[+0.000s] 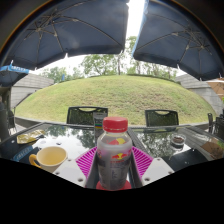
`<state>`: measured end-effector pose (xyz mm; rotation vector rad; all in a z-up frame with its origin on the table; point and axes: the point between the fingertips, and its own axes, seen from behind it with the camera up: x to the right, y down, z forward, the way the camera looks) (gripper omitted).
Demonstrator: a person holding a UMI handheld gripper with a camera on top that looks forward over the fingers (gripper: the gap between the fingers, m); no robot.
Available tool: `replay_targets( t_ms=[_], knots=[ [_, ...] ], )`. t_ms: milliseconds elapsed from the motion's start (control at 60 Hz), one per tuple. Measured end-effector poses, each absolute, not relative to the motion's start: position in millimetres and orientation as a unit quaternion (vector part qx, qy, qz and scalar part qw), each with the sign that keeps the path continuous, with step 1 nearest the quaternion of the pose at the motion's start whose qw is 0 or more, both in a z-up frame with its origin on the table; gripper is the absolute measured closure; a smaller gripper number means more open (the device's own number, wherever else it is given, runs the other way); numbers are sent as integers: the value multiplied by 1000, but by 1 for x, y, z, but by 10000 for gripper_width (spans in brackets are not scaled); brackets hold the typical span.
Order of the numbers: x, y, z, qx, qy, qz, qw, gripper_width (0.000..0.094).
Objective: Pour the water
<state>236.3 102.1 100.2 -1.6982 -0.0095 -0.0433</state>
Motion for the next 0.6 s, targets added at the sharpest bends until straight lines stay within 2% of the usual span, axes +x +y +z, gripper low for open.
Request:
replay_targets(
  t_ms=[67, 117, 283, 383, 600],
  knots=[
    [242, 99, 96, -773, 11, -20, 634, 83],
    [240, 85, 102, -771, 32, -8, 636, 109],
    [222, 19, 118, -772, 35, -4, 634, 101],
    [183, -27, 129, -763, -1, -19, 646, 104],
    [102, -105, 126, -755, -36, -21, 655, 100]
  ],
)
